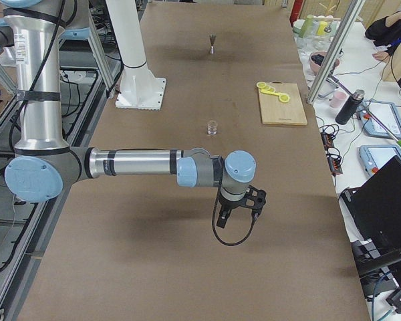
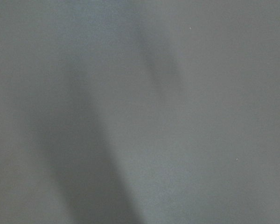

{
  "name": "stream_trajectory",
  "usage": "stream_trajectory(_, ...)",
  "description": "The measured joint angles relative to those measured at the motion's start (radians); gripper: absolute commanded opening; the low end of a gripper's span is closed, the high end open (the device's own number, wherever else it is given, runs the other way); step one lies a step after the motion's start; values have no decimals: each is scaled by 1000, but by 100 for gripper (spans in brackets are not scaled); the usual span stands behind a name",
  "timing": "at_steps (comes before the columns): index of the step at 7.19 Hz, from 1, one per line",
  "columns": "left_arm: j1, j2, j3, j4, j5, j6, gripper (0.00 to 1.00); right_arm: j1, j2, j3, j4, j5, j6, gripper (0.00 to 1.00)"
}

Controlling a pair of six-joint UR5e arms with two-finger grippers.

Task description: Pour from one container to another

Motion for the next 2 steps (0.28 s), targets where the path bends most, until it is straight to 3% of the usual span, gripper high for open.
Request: stream_trajectory(2, -1, 2, -2, 0, -6, 0, 98, 0, 0, -1, 0, 0, 0, 100)
